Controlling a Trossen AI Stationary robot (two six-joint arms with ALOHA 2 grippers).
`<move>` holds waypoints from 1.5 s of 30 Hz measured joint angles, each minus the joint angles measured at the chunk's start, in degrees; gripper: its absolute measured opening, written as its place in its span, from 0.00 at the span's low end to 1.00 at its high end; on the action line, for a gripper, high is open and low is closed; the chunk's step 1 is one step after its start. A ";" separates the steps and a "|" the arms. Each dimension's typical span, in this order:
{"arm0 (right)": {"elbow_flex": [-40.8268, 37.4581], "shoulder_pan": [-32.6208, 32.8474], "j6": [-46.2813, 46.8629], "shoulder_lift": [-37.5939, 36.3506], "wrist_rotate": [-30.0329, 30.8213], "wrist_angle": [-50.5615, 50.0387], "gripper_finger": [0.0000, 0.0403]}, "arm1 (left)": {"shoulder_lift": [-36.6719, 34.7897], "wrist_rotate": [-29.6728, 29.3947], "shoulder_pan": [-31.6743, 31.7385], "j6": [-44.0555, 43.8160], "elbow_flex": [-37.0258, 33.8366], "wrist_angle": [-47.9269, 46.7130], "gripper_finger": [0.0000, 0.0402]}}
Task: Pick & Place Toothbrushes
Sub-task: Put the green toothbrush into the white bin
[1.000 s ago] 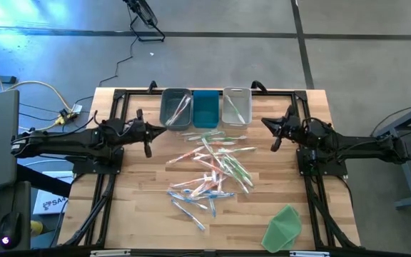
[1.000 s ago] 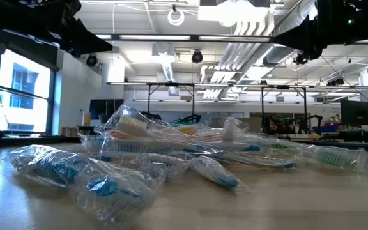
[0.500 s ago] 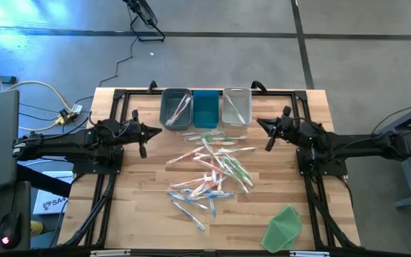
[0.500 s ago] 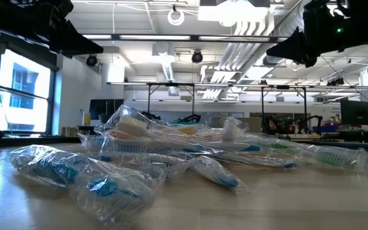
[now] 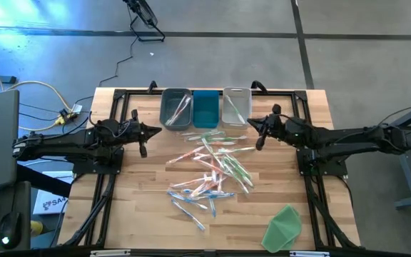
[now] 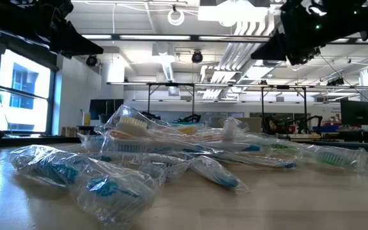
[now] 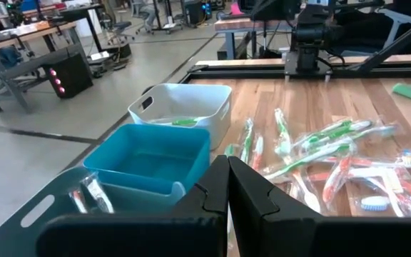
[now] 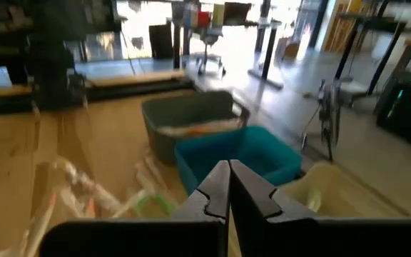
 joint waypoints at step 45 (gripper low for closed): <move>1.72 0.50 0.72 19.92 -13.24 4.70 0.38 | 0.02 -0.09 0.00 -0.07 0.02 -2.58 0.00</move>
